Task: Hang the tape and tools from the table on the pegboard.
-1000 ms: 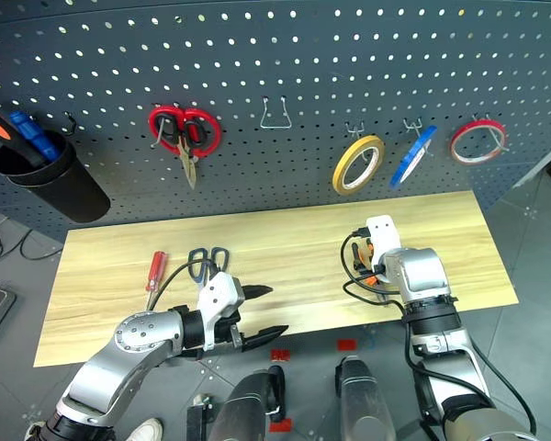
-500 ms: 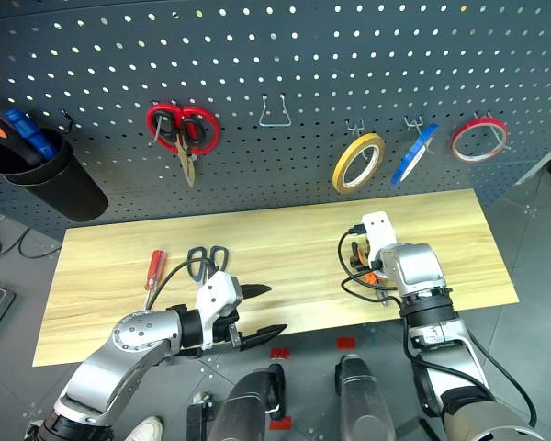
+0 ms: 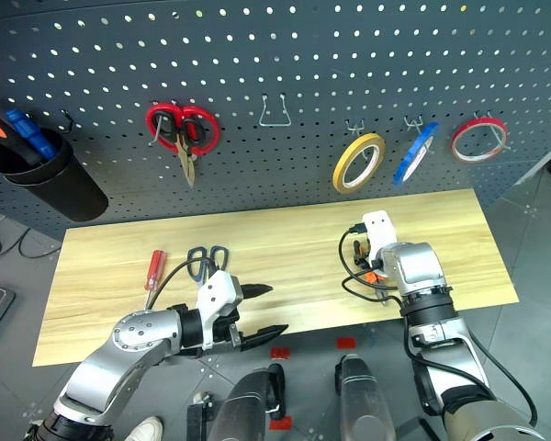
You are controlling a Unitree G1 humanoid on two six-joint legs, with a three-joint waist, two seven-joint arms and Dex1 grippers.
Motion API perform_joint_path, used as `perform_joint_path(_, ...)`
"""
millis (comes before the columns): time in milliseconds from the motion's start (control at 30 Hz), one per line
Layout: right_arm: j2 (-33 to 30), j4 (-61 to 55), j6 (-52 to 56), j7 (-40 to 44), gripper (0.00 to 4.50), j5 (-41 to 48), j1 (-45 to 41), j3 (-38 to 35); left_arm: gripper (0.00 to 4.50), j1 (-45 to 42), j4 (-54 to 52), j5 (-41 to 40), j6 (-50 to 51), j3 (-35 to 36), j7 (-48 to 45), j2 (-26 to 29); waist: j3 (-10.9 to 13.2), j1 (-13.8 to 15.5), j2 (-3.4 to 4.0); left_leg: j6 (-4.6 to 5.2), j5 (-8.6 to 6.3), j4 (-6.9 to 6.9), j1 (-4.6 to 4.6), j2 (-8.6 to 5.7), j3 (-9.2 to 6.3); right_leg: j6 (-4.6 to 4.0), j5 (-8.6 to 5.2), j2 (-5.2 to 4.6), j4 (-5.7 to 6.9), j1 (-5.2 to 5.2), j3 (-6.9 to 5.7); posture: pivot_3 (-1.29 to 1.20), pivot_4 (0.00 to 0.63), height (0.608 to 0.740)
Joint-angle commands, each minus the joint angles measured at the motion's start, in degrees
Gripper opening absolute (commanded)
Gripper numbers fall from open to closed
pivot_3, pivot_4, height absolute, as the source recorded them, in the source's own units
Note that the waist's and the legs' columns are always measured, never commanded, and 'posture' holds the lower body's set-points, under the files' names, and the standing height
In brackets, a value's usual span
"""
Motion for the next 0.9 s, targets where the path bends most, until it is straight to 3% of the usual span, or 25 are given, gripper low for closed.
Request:
perform_joint_path(33, -2.8, -8.7, -2.4, 5.8, 3.02, 2.1, 2.3, 1.5, 4.5, 0.9, -3.8, -1.0, -0.3, 1.8, 0.9, 0.0, 0.0, 0.0, 0.0, 0.0, 0.0, 0.0, -0.01, 0.0, -0.01, 0.0, 0.0, 0.0, 0.0, 0.0, -0.01, -0.15, 0.369, 0.74)
perform_joint_path(167, -8.9, -23.4, -8.3, 15.5, 3.02, 5.3, 7.5, 3.9, 4.5, 2.7, -9.8, -2.3, 0.6, 4.1, 4.8, -1.9, 0.0, 0.2, 0.01, -0.01, 0.0, -0.01, -0.12, -0.01, 0.0, 0.01, 0.0, 0.0, -0.06, -0.09, -0.01, -0.15, 0.354, 0.74)
perform_joint_path(400, -4.6, -40.6, -7.9, 17.0, 3.02, 14.6, 11.0, -1.9, 4.5, 10.2, -22.6, -6.0, 6.2, 7.2, 13.4, -6.2, 0.0, 0.0, -0.03, -0.1, 0.05, 0.01, -0.11, 0.06, -0.08, 0.02, 0.01, 0.09, 0.01, -0.07, -0.06, -0.15, 0.312, 0.74)
perform_joint_path(567, 2.0, -43.9, -10.0, 14.5, 3.02, 18.7, 10.1, -4.9, 4.5, 15.8, -30.2, -7.4, 8.5, 9.3, 19.8, -8.6, -0.3, 0.9, -0.17, -0.25, 0.14, 0.05, -0.12, 0.03, -0.15, 0.02, 0.01, 0.08, 0.04, -0.04, -0.11, -0.13, 0.277, 0.74)
perform_joint_path(733, 7.5, -43.3, -20.1, 11.5, 3.02, 17.5, 7.9, -4.9, 4.5, 20.6, -36.3, -3.4, 7.9, 10.1, 30.2, -13.4, -0.8, 1.3, -0.32, -0.46, 0.26, 0.06, -0.13, -0.03, -0.13, 0.02, 0.01, 0.06, 0.05, -0.06, -0.1, -0.09, 0.23, 0.74)
perform_joint_path(900, 10.6, -40.4, -29.6, 8.9, 3.02, 15.0, 5.2, -3.8, 4.5, 19.9, -36.9, -0.3, 3.5, 10.1, 35.8, -14.5, -2.9, 1.5, -0.42, -0.56, 0.32, 0.04, -0.13, -0.03, -0.18, 0.02, 0.01, 0.14, 0.08, -0.06, -0.16, -0.07, 0.19, 0.74)
